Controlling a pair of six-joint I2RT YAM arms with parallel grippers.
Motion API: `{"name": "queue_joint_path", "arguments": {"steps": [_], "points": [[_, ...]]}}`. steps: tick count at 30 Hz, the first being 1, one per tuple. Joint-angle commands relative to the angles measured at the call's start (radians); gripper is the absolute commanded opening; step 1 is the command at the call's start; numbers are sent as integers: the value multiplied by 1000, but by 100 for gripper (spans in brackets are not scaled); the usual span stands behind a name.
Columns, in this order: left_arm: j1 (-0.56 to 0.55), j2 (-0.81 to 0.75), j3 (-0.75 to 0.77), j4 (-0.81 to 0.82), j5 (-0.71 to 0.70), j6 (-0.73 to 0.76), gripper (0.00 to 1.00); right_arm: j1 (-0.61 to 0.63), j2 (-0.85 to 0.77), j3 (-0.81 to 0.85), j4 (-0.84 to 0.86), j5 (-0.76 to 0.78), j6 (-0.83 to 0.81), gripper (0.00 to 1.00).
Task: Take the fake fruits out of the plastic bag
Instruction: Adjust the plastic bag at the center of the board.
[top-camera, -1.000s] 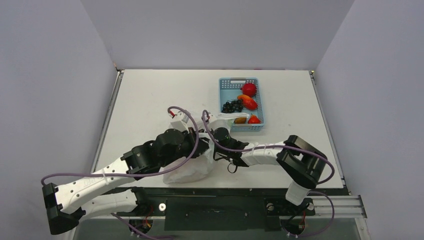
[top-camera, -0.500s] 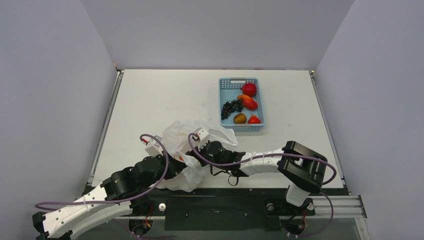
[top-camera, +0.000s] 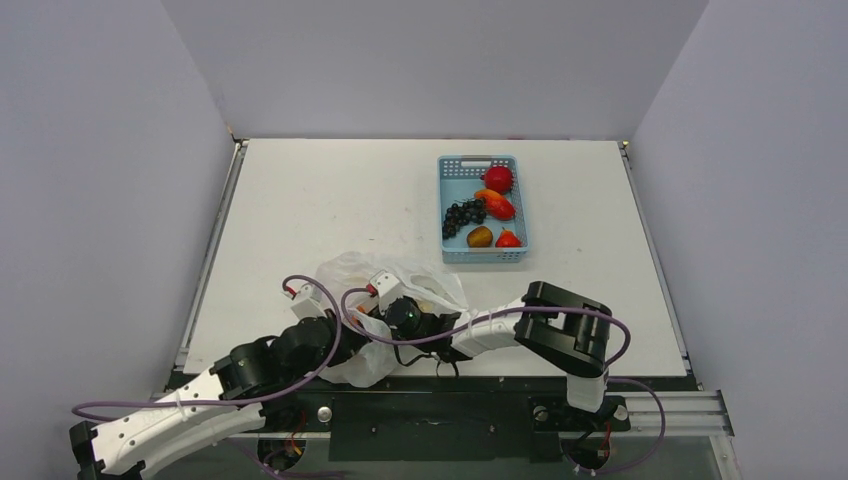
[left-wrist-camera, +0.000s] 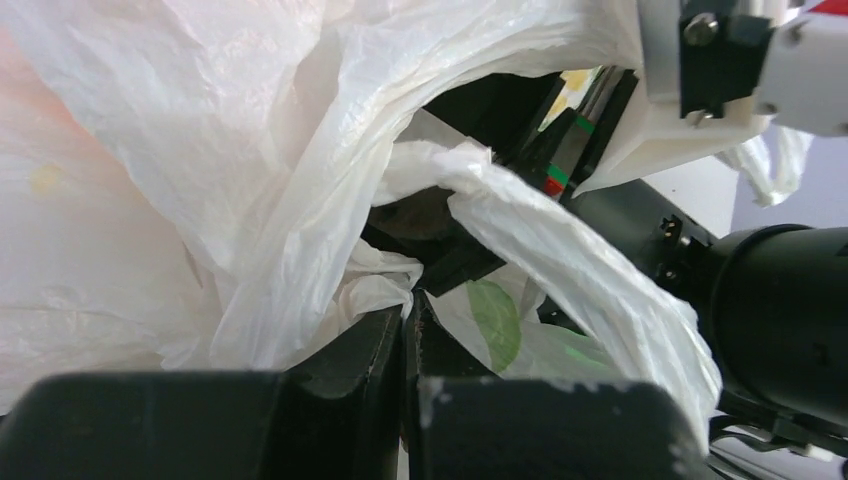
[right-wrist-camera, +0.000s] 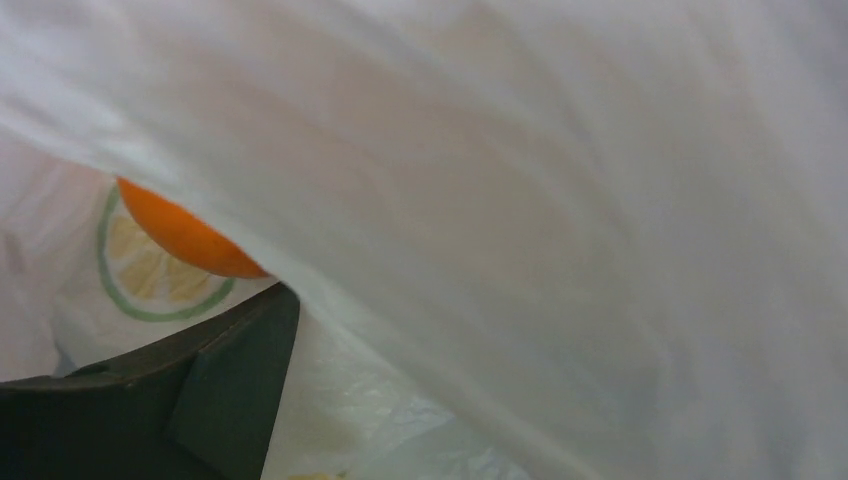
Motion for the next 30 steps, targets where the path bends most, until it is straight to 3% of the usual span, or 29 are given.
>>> {"name": "queue_joint_path", "arguments": {"steps": [1,5,11,17,21,23,25,27,29,30], "points": [[-5,-33,10,5,-18,-59,0,10,-17,29,-49,144,-16,70],[-5,-77,0,-136,-77,-158,0,-14,-92,27,-76,182,1,33],[-3,-106,-38,-227,-127,-254,0,-32,-261,-16,-66,287,23,11],[-3,-7,-24,-278,-178,-283,0,-41,-346,-58,-26,291,25,7],[-3,79,-21,-211,-180,-254,0,-43,-316,-66,-4,168,30,9],[-2,107,12,-19,-145,-122,0,-43,-308,-76,10,116,50,11],[-3,138,73,93,-119,35,0,-46,-311,-99,39,58,62,17],[5,181,157,166,-130,102,0,-49,-316,-118,60,-30,56,23],[45,251,237,321,-64,231,0,-55,-327,-138,68,-36,72,25],[66,286,267,371,48,267,0,-60,-332,-155,71,-36,87,26]]}}
